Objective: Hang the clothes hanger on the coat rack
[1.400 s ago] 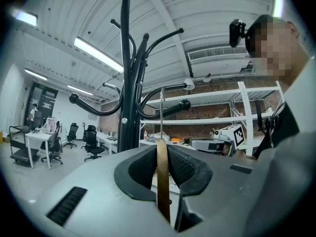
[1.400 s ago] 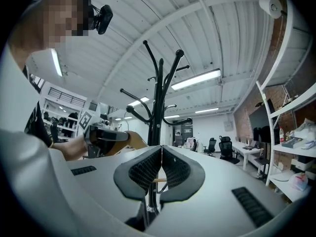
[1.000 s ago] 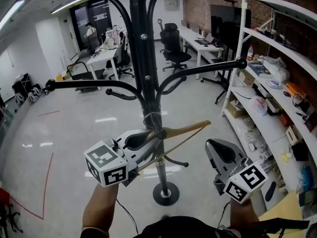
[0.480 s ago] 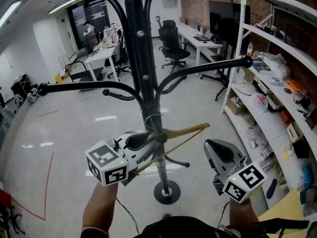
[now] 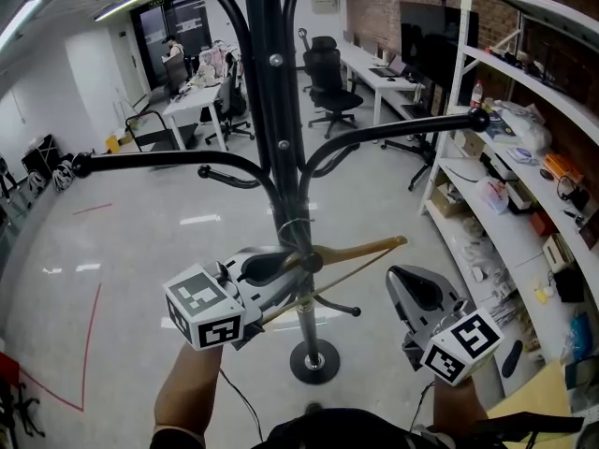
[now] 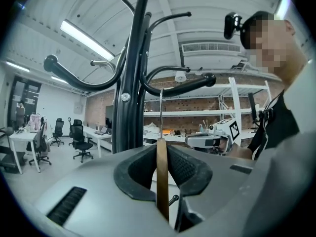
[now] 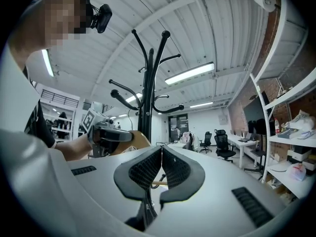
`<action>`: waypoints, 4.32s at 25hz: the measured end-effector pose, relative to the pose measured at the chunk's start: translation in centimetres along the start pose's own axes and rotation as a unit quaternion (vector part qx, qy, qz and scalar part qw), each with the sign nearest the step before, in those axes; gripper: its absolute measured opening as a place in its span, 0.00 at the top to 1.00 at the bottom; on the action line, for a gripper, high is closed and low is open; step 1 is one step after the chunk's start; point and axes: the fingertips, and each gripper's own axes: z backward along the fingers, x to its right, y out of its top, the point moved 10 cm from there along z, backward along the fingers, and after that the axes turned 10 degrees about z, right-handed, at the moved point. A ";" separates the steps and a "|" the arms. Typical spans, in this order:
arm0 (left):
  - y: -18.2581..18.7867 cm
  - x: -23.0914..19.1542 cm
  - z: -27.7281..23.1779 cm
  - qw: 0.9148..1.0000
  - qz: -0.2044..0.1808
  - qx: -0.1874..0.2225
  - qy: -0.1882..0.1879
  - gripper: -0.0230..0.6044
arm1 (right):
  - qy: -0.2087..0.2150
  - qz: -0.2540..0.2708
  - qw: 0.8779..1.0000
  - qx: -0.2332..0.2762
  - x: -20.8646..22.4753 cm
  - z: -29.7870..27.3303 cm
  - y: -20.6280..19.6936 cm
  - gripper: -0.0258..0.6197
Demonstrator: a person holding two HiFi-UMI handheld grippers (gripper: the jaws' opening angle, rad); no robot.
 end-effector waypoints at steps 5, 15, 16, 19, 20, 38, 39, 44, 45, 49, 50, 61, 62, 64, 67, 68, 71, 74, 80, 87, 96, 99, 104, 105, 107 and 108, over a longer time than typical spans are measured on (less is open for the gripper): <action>-0.1 -0.3 0.0 1.000 -0.011 0.007 0.003 0.88 | 0.003 0.000 1.000 0.002 0.2 -0.2 -0.1 0.95; -0.2 0.0 0.3 0.998 -0.044 0.023 0.034 0.84 | -0.001 0.001 1.000 0.007 0.8 0.6 0.3 0.95; -0.2 0.0 0.5 0.998 -0.045 0.027 0.034 0.83 | 0.001 0.002 1.000 0.007 0.7 0.7 0.3 0.95; -0.2 0.0 0.9 0.997 -0.055 0.044 0.040 0.81 | 0.004 0.005 1.000 0.008 0.5 1.2 0.6 0.95; -0.2 0.1 1.0 0.996 -0.060 0.049 0.046 0.80 | 0.005 0.006 1.000 0.009 0.4 1.4 0.6 0.95; -0.3 9.1 7.5 0.970 -0.073 0.179 0.150 0.79 | 0.041 -0.003 0.999 0.026 -0.9 7.6 1.1 0.95; -0.9 10.1 7.8 0.969 -0.065 0.177 0.160 0.86 | 0.045 -0.003 0.999 0.029 -1.0 8.2 1.2 0.95; -4.1 15.7 9.4 0.963 -0.040 0.189 0.186 0.96 | 0.063 -0.009 0.997 0.038 -2.2 10.9 1.1 0.95; -4.8 17.0 9.8 0.962 -0.036 0.196 0.186 0.96 | 0.069 -0.013 0.997 0.039 -2.6 11.6 1.0 0.95; -8.0 21.7 11.5 0.961 0.018 0.218 0.171 0.96 | 0.092 -0.029 0.995 0.035 -4.3 14.1 0.0 0.95; -8.5 22.4 11.7 0.961 0.036 0.219 0.165 0.96 | 0.097 -0.035 0.994 0.031 -4.5 14.5 -0.3 0.95; -10.8 29.2 12.6 0.957 0.041 0.215 0.190 0.96 | 0.133 -0.038 0.990 0.015 -7.5 17.9 -0.2 0.95; -11.1 29.7 13.0 0.957 0.044 0.220 0.185 0.96 | 0.130 -0.034 0.991 0.016 -7.9 18.1 0.2 0.95; -12.1 30.6 14.2 0.959 0.060 0.219 0.170 0.96 | 0.123 -0.026 0.992 0.018 -9.3 18.9 0.8 0.95; -14.2 31.9 16.7 0.962 0.085 0.205 0.158 0.96 | 0.110 -0.026 0.994 0.008 -12.0 20.1 1.0 0.95; -14.7 32.2 17.5 0.963 0.085 0.199 0.158 0.96 | 0.106 -0.027 0.994 0.004 -12.9 20.4 1.1 0.95; -15.9 33.7 20.0 0.967 0.083 0.183 0.159 0.96 | 0.096 -0.029 0.995 -0.008 -15.9 21.5 1.2 0.95; -17.3 35.5 22.5 0.967 0.113 0.173 0.147 0.96 | 0.094 -0.031 0.995 -0.027 -19.7 23.1 1.1 0.95; -19.6 39.1 25.6 0.970 0.129 0.157 0.135 0.96 | 0.080 -0.033 0.994 -0.061 -24.8 27.0 1.2 0.95; -20.7 43.7 27.0 0.966 0.152 0.162 0.132 0.96 | 0.083 -0.027 0.995 -0.056 -27.8 31.4 2.6 0.95; -21.3 54.5 24.5 0.961 0.139 0.158 0.180 0.96 | 0.105 -0.036 0.994 -0.019 -26.6 41.4 3.4 0.95; -22.1 57.8 22.1 0.958 0.150 0.153 0.191 0.96 | 0.103 -0.051 0.993 -0.026 -25.2 45.5 2.3 0.95; -23.2 62.8 19.2 0.954 0.169 0.137 0.207 0.96 | 0.102 -0.078 0.991 -0.032 -23.4 50.3 0.9 0.95; -23.2 63.6 19.1 0.953 0.170 0.135 0.211 0.96 | 0.104 -0.080 0.991 -0.032 -23.3 51.0 0.9 0.95; -23.2 65.1 19.0 0.953 0.170 0.129 0.216 0.96 | 0.107 -0.083 0.990 -0.030 -23.5 52.2 1.2 0.95; -23.1 65.8 19.1 0.953 0.167 0.125 0.218 0.96 | 0.107 -0.083 0.990 -0.027 -23.7 52.8 1.4 0.95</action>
